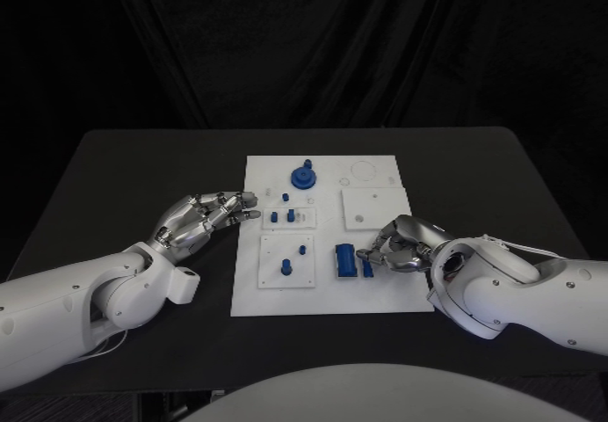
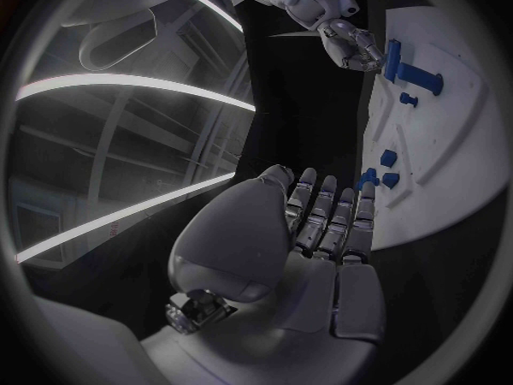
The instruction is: Assemble the parts on the task board
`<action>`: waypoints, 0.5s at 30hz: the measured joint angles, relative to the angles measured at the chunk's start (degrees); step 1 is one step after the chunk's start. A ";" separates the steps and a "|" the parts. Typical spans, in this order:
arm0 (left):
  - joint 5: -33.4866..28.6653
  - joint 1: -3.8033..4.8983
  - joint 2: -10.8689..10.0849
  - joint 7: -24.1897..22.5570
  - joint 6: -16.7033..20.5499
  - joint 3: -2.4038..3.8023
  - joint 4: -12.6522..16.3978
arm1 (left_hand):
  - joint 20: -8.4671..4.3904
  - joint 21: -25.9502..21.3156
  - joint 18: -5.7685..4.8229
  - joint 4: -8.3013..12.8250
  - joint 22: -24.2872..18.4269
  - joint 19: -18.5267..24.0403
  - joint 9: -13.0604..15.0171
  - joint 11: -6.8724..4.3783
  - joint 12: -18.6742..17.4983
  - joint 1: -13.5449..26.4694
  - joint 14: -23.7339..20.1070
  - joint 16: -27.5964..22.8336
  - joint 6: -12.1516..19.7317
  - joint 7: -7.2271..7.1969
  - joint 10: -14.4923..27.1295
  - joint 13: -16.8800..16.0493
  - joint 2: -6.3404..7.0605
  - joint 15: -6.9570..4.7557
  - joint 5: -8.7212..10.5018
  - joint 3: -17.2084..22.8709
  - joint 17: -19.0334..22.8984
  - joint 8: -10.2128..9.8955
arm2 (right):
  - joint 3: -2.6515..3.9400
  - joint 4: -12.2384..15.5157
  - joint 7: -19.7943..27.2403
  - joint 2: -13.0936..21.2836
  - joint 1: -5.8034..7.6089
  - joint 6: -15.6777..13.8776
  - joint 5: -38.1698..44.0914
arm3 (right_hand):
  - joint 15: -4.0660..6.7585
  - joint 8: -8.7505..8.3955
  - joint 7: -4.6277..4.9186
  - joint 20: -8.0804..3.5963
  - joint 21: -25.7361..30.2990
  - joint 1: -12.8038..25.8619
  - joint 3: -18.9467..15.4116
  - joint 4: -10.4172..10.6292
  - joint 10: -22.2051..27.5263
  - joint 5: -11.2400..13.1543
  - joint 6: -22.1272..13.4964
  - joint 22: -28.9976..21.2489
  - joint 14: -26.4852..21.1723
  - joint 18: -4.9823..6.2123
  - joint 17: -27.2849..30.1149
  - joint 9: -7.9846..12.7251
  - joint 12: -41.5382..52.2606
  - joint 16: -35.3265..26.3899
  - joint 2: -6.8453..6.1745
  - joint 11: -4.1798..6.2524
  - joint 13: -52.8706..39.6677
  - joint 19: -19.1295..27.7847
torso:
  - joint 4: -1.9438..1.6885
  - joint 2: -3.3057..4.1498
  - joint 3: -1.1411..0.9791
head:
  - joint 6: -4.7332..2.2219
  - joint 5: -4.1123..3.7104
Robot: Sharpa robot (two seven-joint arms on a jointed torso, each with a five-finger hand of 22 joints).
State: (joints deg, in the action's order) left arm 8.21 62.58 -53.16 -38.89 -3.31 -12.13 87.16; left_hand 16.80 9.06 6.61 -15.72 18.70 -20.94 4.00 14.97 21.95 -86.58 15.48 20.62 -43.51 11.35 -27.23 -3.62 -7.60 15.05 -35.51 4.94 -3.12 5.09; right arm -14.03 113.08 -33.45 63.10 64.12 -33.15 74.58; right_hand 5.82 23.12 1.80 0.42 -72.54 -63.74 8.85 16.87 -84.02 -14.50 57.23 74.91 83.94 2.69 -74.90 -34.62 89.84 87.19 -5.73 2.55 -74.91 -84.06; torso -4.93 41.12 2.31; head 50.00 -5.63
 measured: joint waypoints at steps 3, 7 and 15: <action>0.00 0.00 0.02 0.00 -0.02 0.00 -0.02 | 0.00 0.00 0.00 0.00 0.00 0.00 0.00 0.00 0.00 0.00 0.00 0.00 0.00 0.00 0.00 0.00 0.00 0.00 0.00 0.00 0.00 0.00 | 0.00 0.00 -0.10 0.00 0.00 0.13 0.36 | 0.00 0.00 0.09 0.00 0.00 0.56 -0.15 0.05 0.00 0.34 0.09 0.00 0.00 0.00 0.00 0.00 0.00 0.00 0.15 0.00 0.00 0.00 | 0.00 0.01 -0.02 | 0.00 -0.01; 0.00 -0.01 0.03 0.00 -0.03 0.00 -0.05 | 0.00 0.00 0.00 0.00 0.00 0.00 0.00 0.00 0.00 0.00 0.00 0.00 0.00 0.00 0.00 0.00 0.00 0.00 0.00 0.00 0.01 0.00 | 0.00 0.00 -0.22 0.11 0.00 0.29 0.72 | 0.00 0.00 0.09 0.00 0.00 0.56 -0.15 0.05 0.00 0.34 0.09 0.00 0.00 0.00 0.00 -0.05 0.00 0.00 0.15 0.00 0.00 0.00 | 0.00 0.02 -0.03 | 0.00 -0.01; 0.00 -0.03 -0.02 0.00 -0.06 0.00 -0.05 | 0.00 0.00 0.00 0.00 -0.01 0.00 0.00 0.00 0.00 0.00 0.00 0.00 0.00 0.00 0.00 0.00 0.00 0.00 0.00 0.00 0.01 0.00 | -0.01 0.22 0.31 1.11 0.00 -0.59 1.67 | 0.00 -0.38 0.08 0.00 0.28 0.27 0.12 -0.22 0.00 -3.00 0.09 0.00 0.00 0.00 0.00 -0.47 0.00 0.00 1.03 0.00 0.00 0.00 | 0.03 0.02 -0.09 | 0.00 0.23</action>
State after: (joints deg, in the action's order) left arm 8.21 62.54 -53.18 -38.89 -3.37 -12.13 87.10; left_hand 16.80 9.06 6.61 -15.72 18.70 -20.94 4.00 14.97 21.95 -86.58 15.48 20.62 -43.51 11.35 -27.23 -3.62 -7.60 15.05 -35.51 4.94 -3.11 5.09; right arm -14.03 113.30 -33.14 64.21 64.12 -33.74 76.25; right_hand 5.82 22.75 1.89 0.42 -72.26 -63.47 8.97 16.64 -84.02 -17.51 57.32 74.90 83.94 2.69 -74.91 -35.09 89.84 87.19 -4.70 2.55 -74.90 -84.06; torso -4.90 41.14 2.22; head 50.00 -5.40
